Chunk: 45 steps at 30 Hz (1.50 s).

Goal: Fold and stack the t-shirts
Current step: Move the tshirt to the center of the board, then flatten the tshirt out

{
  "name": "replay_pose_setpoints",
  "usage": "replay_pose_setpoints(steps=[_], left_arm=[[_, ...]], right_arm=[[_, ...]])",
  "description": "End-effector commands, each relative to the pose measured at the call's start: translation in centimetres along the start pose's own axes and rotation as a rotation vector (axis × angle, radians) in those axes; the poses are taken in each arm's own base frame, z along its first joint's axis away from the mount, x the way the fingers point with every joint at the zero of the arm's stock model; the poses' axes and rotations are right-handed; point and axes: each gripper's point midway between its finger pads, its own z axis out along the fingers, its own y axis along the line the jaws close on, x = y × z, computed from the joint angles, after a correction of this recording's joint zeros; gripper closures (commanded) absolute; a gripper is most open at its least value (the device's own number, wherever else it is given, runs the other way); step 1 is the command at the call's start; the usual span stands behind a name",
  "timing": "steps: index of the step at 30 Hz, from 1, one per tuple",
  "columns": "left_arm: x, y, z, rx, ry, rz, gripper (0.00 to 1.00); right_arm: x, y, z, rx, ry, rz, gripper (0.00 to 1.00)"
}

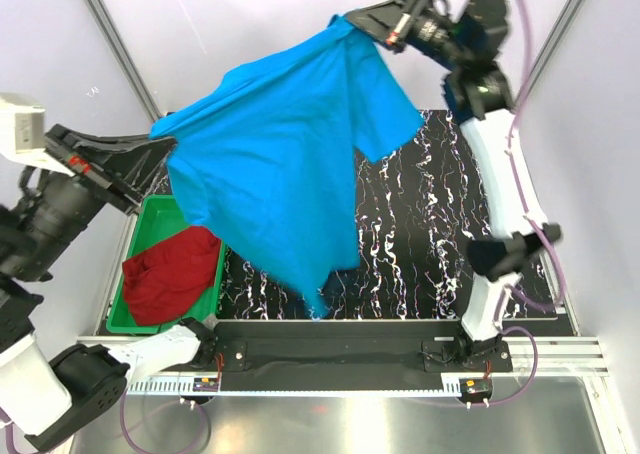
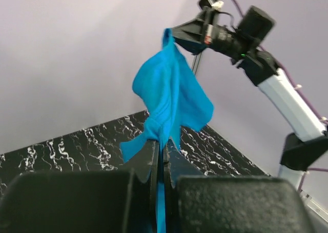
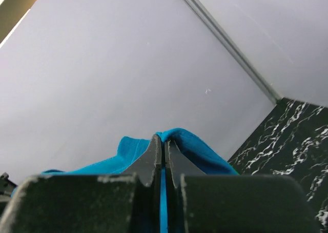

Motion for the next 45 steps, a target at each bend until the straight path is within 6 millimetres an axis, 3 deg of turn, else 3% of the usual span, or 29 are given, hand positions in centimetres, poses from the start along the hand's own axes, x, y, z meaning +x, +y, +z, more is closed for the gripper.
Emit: replay_pose_setpoints(steps=[1, 6, 8, 11, 12, 13, 14, 15, 16, 17, 18, 19, 20, 21, 22, 23, 24, 27, 29, 30, 32, 33, 35, 37, 39, 40, 42, 43, 45], left_arm=[[-1.4, -1.2, -0.3, 0.058, -0.058, -0.026, 1.0], [3.0, -4.6, 4.9, 0.271, 0.055, -0.207, 1.0], [3.7, -5.7, 6.4, 0.337, 0.052, -0.243, 1.0], [7.4, -8.3, 9.1, 0.368, 0.14, -0.242, 1.0], [10.2, -10.7, 10.3, 0.42, 0.222, -0.231, 1.0], [12.0, -11.6, 11.4, 0.415, 0.259, -0.229, 1.0], [13.4, -12.9, 12.3, 0.435, 0.285, -0.234, 1.0], [17.7, -15.4, 13.6, 0.468, 0.386, -0.25, 1.0], [19.1, -17.2, 14.5, 0.506, 0.396, -0.255, 1.0], [21.1, -18.8, 15.1, 0.529, 0.431, -0.252, 1.0], [25.6, -21.1, 16.6, 0.55, 0.529, -0.262, 0.96], [27.5, -22.9, 16.7, 0.607, 0.594, -0.283, 0.89], [29.3, -24.0, 17.0, 0.625, 0.642, -0.291, 0.63], [31.8, -25.7, 17.4, 0.647, 0.698, -0.279, 0.56], [33.2, -25.4, 17.0, 0.621, 0.752, -0.255, 0.52], [34.3, -25.2, 16.7, 0.617, 0.78, -0.229, 0.48], [33.7, -24.8, 15.9, 0.619, 0.771, -0.222, 0.47], [32.6, -20.9, 14.2, 0.543, 0.747, -0.23, 0.4], [32.5, -18.5, 13.0, 0.496, 0.758, -0.252, 0.34], [33.2, -15.8, 12.1, 0.432, 0.776, -0.276, 0.32], [34.5, -13.0, 10.5, 0.359, 0.822, -0.284, 0.33], [35.6, -10.1, 9.7, 0.266, 0.842, -0.299, 0.32], [38.0, -5.2, 8.0, 0.098, 0.892, -0.334, 0.3], [39.4, -2.9, 6.8, 0.041, 0.925, -0.37, 0.3], [40.9, 0.6, 5.6, -0.082, 0.96, -0.409, 0.3], [41.8, 1.6, 4.8, -0.124, 0.996, -0.42, 0.32], [43.6, 3.8, 3.8, -0.199, 1.037, -0.454, 0.33], [43.9, 3.8, 3.9, -0.18, 1.038, -0.473, 0.34], [45.5, 4.8, 3.7, -0.191, 1.069, -0.487, 0.37]], right_arm=[[-2.1, 0.0, 1.6, -0.038, -0.073, 0.079, 1.0], [-3.2, -1.2, 2.3, -0.025, -0.11, 0.095, 1.0], [-3.6, -1.8, 2.2, -0.026, -0.117, 0.111, 1.0], [-4.7, -3.5, 1.1, 0.026, -0.136, 0.097, 1.0], [-5.3, -3.7, 0.1, 0.044, -0.138, 0.093, 1.0], [-6.6, -5.4, -1.4, 0.095, -0.153, 0.094, 1.0], [-6.0, -9.2, -2.7, 0.205, -0.123, 0.142, 1.0], [-6.1, -9.8, -4.6, 0.257, -0.113, 0.144, 1.0], [-7.9, -13.7, -8.2, 0.379, -0.146, 0.155, 1.0], [-5.6, -18.6, -11.7, 0.56, -0.078, 0.236, 1.0], [-5.2, -20.9, -14.9, 0.675, -0.076, 0.267, 0.91], [-3.4, -25.9, -21.8, 0.884, -0.039, 0.37, 0.78], [-2.3, -27.3, -25.0, 0.969, -0.011, 0.401, 0.69], [-1.6, -29.6, -28.9, 1.128, -0.009, 0.398, 0.59], [-0.5, -30.7, -31.9, 1.23, 0.062, 0.334, 0.41], [1.4, -31.5, -34.8, 1.333, 0.115, 0.365, 0.39], [1.7, -31.4, -36.5, 1.409, 0.134, 0.322, 0.38], [3.1, -30.9, -37.7, 1.45, 0.151, 0.314, 0.36], [4.3, -31.2, -37.5, 1.443, 0.141, 0.337, 0.35], [4.8, -30.5, -36.5, 1.423, 0.156, 0.315, 0.35], [7.2, -30.6, -34.9, 1.38, 0.218, 0.316, 0.32], [9.4, -29.5, -32.1, 1.33, 0.296, 0.274, 0.32], [12.8, -28.8, -29.9, 1.279, 0.379, 0.242, 0.32], [16.9, -27.1, -26.8, 1.191, 0.447, 0.264, 0.32], [21.0, -26.2, -26.2, 1.142, 0.497, 0.278, 0.33], [24.6, -25.7, -25.9, 1.134, 0.557, 0.319, 0.35], [27.5, -24.8, -25.7, 1.098, 0.583, 0.372, 0.37], [29.6, -25.6, -26.7, 1.136, 0.586, 0.424, 0.39], [31.0, -27.1, -28.6, 1.248, 0.57, 0.422, 0.45]])
